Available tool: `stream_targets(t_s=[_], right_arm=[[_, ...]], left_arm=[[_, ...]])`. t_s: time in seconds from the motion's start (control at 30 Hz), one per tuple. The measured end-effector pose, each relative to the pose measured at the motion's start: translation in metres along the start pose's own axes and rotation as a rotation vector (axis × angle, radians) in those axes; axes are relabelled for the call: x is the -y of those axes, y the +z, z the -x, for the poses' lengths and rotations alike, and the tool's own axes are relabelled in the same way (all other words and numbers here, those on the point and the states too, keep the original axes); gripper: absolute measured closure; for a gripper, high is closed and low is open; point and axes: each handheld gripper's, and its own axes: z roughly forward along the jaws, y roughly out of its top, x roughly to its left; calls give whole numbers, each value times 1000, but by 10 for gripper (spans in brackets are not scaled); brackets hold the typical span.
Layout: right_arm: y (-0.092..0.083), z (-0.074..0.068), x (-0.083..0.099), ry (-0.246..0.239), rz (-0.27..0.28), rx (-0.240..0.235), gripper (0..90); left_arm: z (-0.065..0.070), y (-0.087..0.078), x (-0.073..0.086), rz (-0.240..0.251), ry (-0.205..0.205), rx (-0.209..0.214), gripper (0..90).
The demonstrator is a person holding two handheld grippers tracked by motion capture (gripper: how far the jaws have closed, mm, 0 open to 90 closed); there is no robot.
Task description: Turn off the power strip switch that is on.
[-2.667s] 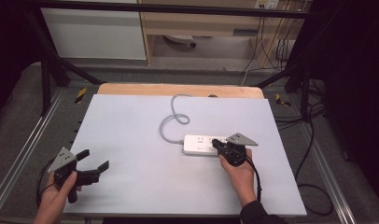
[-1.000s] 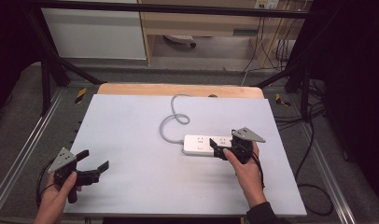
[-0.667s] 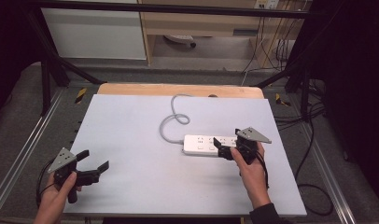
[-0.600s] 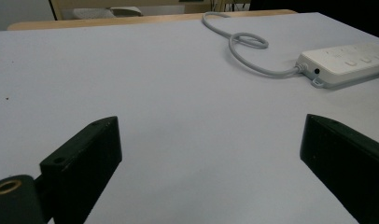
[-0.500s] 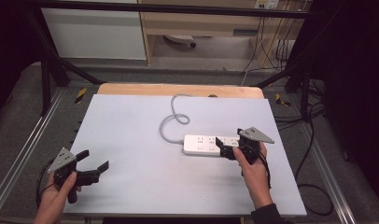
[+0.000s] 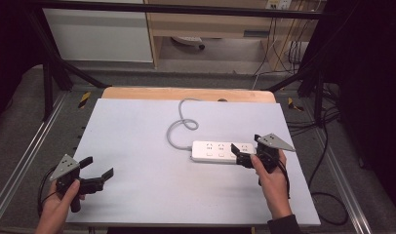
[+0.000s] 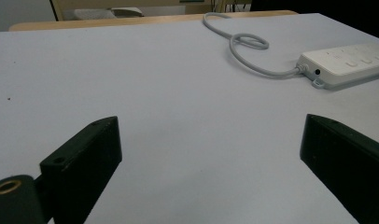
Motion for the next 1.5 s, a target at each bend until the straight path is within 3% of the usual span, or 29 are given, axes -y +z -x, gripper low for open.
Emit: stream_targets(t_s=[0.77,1.5], right_arm=[[-23,19,-4,25,13,19,37],[-63,40,8,53,16,21,44]], left_arm=[[0,-1,0,1,0,4,54],[0,-2,0,3,0,5,54]])
